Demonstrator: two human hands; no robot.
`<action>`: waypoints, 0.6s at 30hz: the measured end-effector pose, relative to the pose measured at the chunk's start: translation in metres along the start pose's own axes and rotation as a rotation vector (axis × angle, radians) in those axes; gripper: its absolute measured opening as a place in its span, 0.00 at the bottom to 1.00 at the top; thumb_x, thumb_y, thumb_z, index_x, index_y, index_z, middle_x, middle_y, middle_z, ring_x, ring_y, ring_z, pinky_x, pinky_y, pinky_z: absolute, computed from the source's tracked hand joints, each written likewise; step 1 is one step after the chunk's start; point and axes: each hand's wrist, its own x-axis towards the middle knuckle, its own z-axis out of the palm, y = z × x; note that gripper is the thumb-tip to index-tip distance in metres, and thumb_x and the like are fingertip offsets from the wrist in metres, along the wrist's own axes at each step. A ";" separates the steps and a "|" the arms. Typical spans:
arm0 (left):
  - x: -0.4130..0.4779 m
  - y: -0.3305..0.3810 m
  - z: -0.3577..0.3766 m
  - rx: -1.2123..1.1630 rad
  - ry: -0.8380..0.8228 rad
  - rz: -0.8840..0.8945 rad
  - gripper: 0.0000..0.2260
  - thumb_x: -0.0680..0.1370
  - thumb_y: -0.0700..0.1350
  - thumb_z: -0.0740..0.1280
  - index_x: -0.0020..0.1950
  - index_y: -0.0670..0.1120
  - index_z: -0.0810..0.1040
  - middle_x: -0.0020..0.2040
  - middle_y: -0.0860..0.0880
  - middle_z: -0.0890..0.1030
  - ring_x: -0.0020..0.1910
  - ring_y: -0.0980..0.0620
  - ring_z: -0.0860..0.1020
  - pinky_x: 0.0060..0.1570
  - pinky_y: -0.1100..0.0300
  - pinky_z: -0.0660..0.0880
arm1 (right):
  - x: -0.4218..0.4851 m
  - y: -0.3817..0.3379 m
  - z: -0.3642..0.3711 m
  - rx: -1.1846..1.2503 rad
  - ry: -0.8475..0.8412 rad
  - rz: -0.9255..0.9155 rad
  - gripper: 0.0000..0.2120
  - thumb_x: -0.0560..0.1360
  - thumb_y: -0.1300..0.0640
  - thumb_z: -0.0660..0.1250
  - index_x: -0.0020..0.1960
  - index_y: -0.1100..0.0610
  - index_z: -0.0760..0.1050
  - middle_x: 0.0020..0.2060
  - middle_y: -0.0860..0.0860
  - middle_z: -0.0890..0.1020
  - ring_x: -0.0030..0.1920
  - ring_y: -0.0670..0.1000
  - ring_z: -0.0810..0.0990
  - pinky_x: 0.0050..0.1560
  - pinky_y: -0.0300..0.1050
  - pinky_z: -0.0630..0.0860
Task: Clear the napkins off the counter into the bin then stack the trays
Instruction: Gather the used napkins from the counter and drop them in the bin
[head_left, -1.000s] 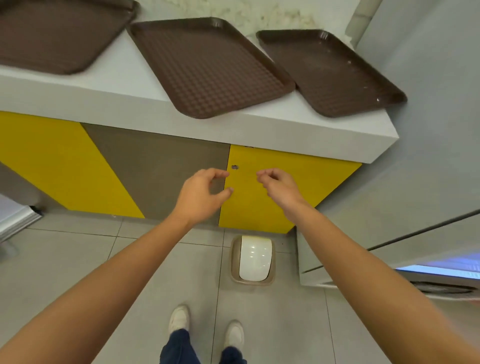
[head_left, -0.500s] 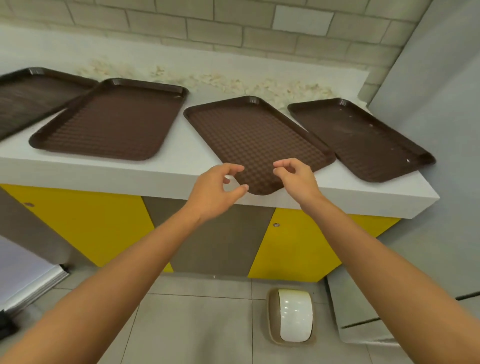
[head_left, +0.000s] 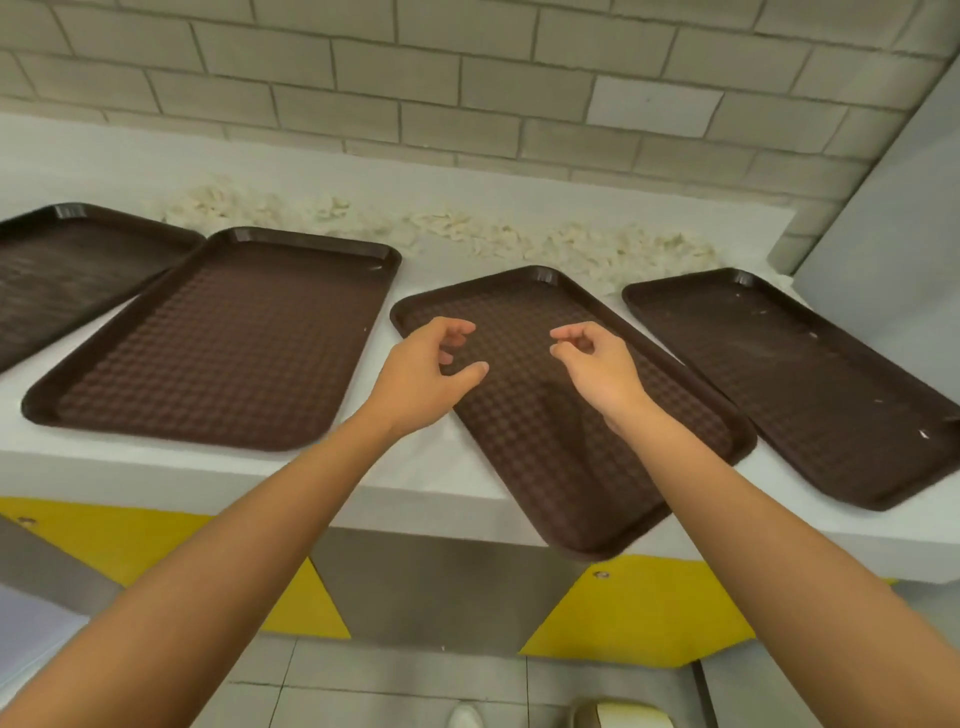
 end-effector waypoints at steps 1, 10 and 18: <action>0.013 -0.002 -0.005 0.001 0.000 -0.005 0.21 0.74 0.51 0.69 0.65 0.52 0.71 0.60 0.54 0.76 0.53 0.57 0.75 0.49 0.65 0.70 | 0.012 -0.002 0.003 -0.004 -0.008 0.002 0.08 0.76 0.57 0.65 0.54 0.50 0.77 0.44 0.42 0.75 0.45 0.40 0.73 0.41 0.29 0.66; 0.108 -0.035 -0.040 0.058 0.014 0.001 0.20 0.75 0.50 0.68 0.66 0.52 0.71 0.59 0.54 0.76 0.53 0.56 0.75 0.49 0.66 0.70 | 0.103 -0.024 0.052 -0.086 -0.075 -0.022 0.10 0.76 0.56 0.65 0.57 0.52 0.76 0.49 0.46 0.76 0.49 0.45 0.74 0.47 0.35 0.70; 0.193 -0.081 -0.060 0.125 -0.109 0.047 0.19 0.75 0.49 0.68 0.65 0.52 0.72 0.57 0.53 0.76 0.50 0.54 0.75 0.49 0.63 0.70 | 0.176 -0.041 0.096 -0.236 -0.044 -0.040 0.17 0.75 0.56 0.65 0.64 0.54 0.72 0.58 0.52 0.75 0.51 0.47 0.73 0.51 0.38 0.67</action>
